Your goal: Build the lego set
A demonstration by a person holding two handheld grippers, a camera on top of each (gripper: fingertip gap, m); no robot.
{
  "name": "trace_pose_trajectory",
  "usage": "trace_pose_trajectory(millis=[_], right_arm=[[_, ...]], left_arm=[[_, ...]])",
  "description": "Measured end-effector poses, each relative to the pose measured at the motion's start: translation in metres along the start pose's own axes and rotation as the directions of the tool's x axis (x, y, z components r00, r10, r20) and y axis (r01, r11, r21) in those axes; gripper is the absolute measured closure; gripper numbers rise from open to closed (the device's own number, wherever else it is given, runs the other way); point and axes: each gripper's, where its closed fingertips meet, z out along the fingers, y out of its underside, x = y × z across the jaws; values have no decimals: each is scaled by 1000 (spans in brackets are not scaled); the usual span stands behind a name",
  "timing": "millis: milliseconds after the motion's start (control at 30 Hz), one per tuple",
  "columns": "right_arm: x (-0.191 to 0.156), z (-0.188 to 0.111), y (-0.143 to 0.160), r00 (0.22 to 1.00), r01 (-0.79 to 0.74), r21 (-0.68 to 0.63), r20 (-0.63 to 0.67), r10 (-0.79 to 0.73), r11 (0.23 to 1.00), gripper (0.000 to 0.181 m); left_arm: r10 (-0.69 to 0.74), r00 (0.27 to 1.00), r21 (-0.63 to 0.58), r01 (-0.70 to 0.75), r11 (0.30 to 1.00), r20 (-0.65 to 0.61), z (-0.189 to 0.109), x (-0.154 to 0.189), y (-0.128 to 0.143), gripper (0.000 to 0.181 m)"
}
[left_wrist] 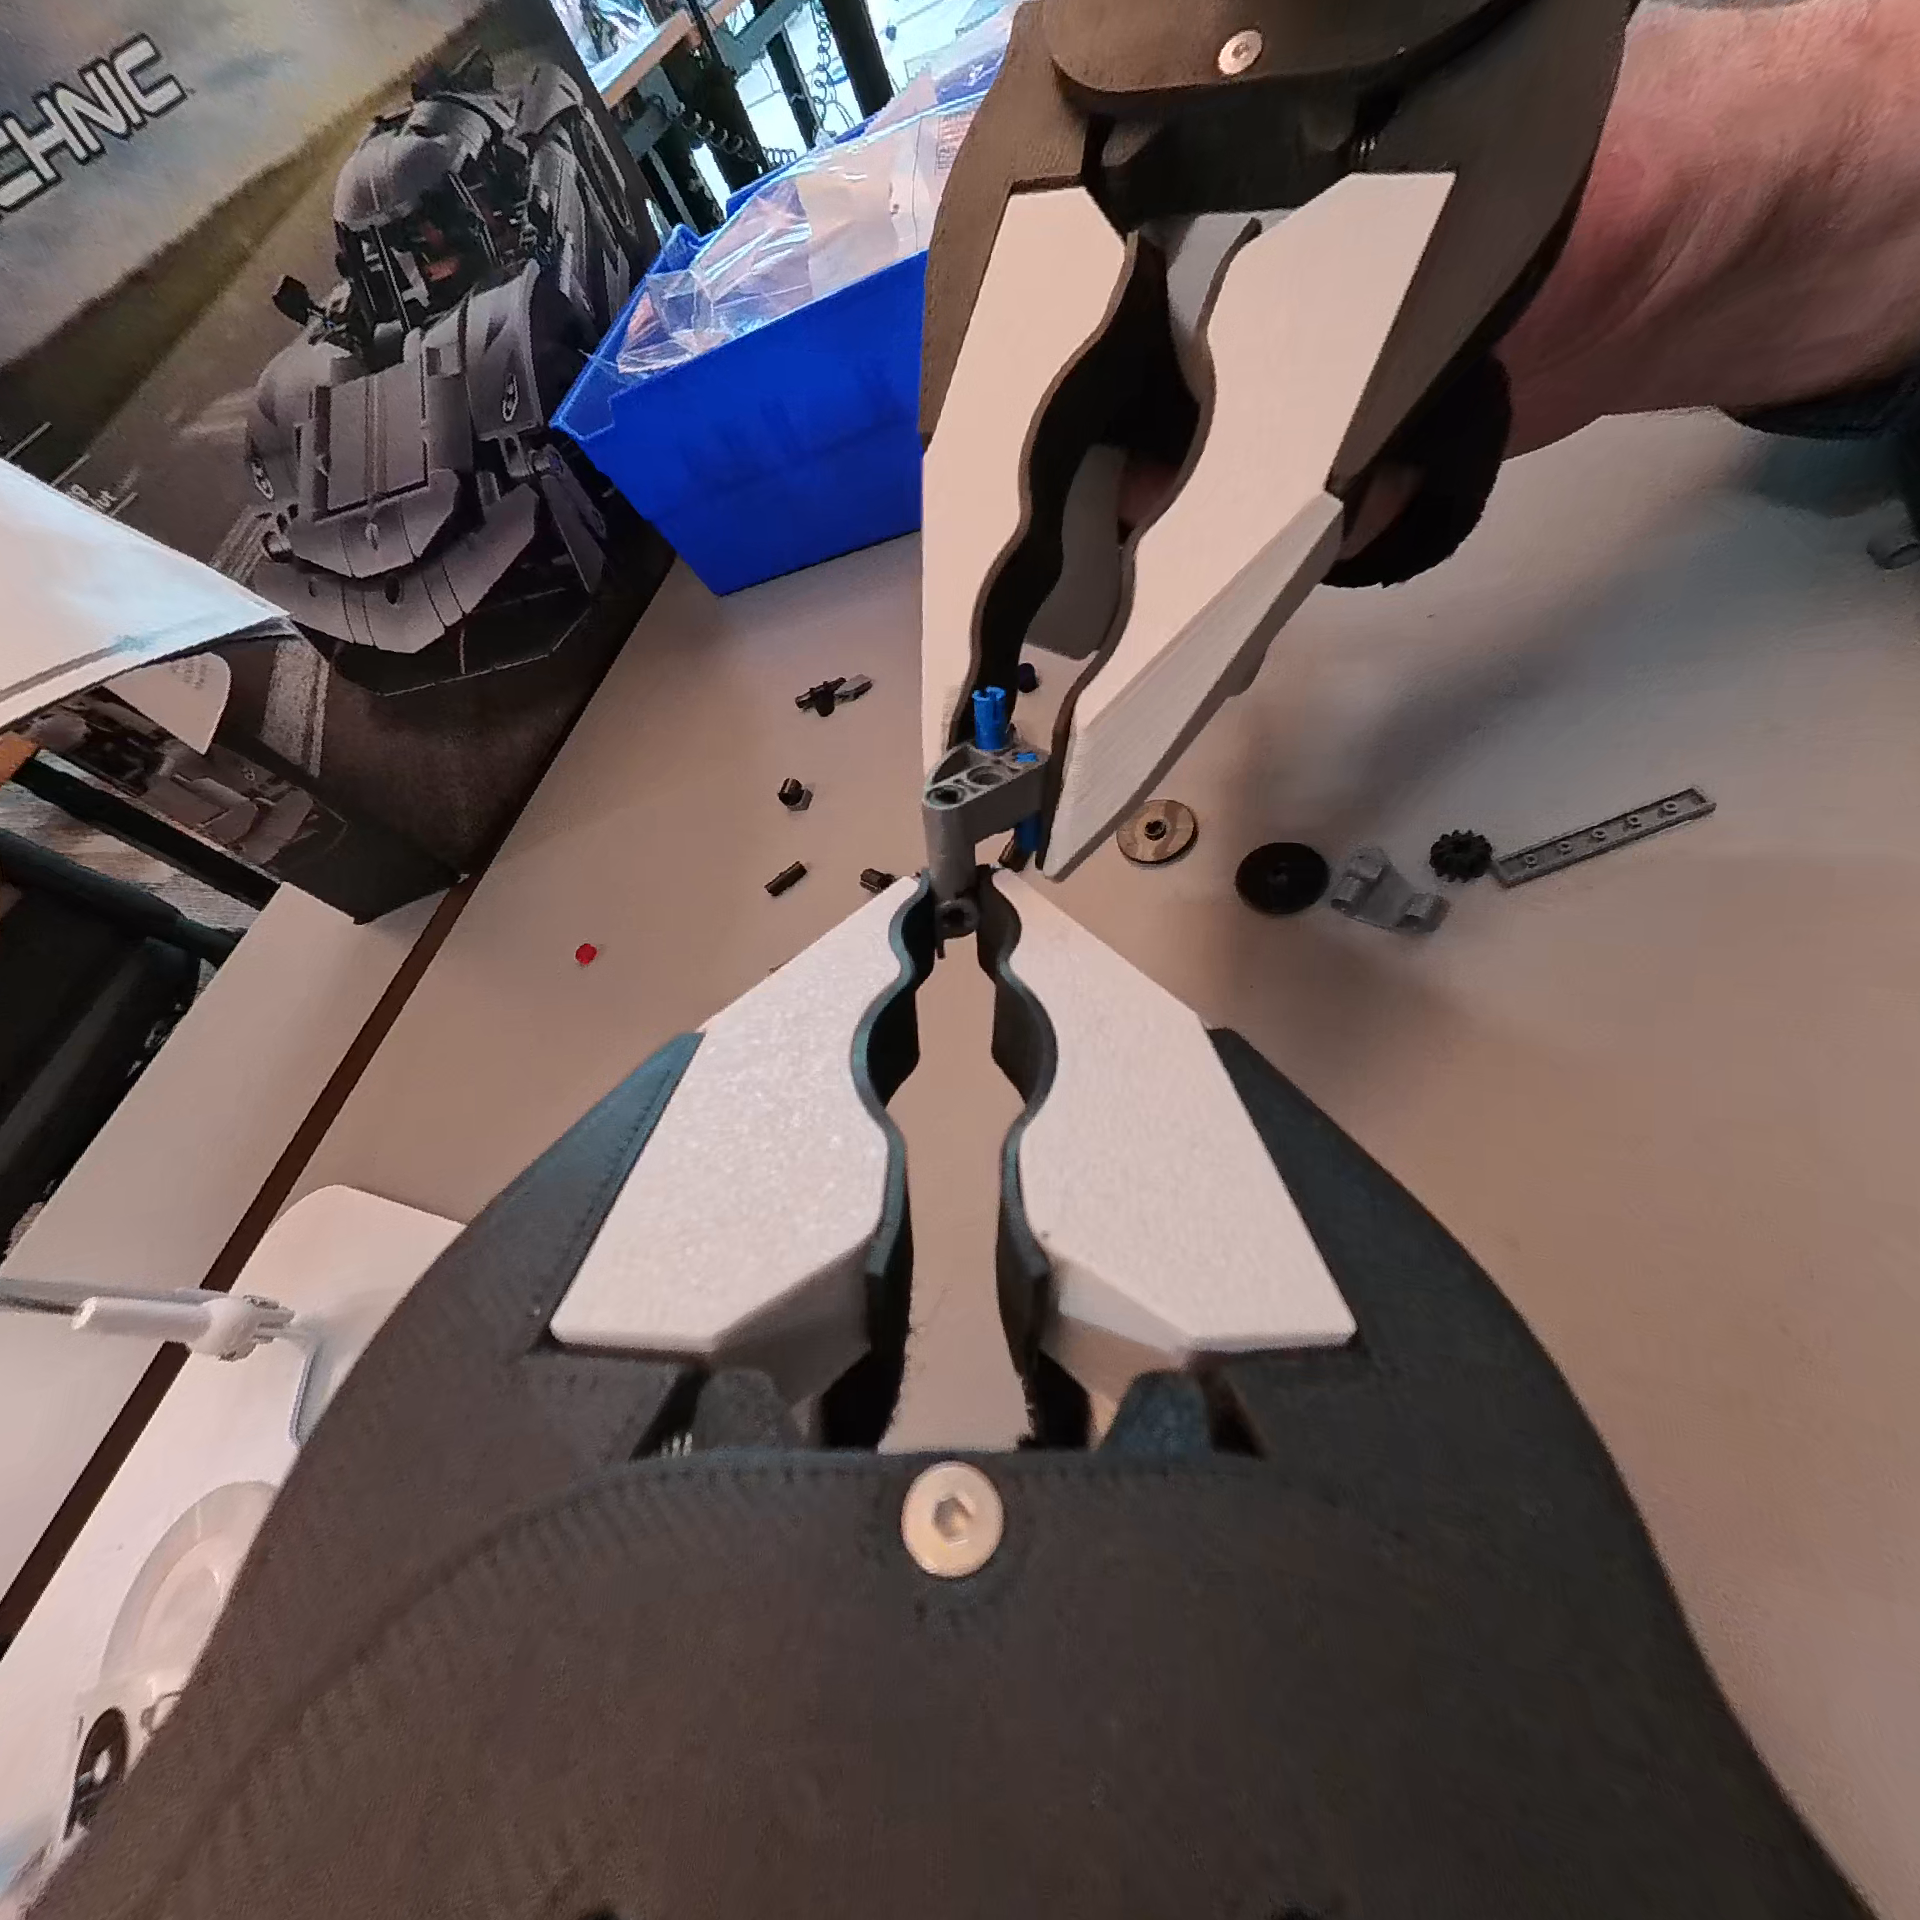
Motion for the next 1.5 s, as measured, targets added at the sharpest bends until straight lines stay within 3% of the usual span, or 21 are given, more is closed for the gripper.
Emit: trace_pose_trajectory(millis=[233,367,500,700,933,1233,1500], right_arm=[[7,0,6,998,21,-45,-52,-24,999,167],[13,4,20,988,93,-148,-106,-109,985,167],[12,10,35,964,192,-267,-127,-232,944,167],[12,9,34,963,201,-265,-122,-239,943,167],[11,10,34,961,210,-268,-122,-249,940,167],[10,7,24,977,156,-191,-111,-180,969,167],[13,8,31,967,186,-237,-130,-221,953,167]], left_arm=[[22,1000,-58,-21,998,15,2,-3,10,163],[69,996,-84,-65,994,54,0,-8,11,158],[182,981,-157,-170,973,71,2,-5,17,161],[237,969,-181,-222,958,64,5,1,18,173],[214,975,-166,-203,965,56,5,2,18,175],[70,998,-64,-69,996,7,4,4,8,175],[9,1000,-46,-10,999,-24,1,3,7,169]])
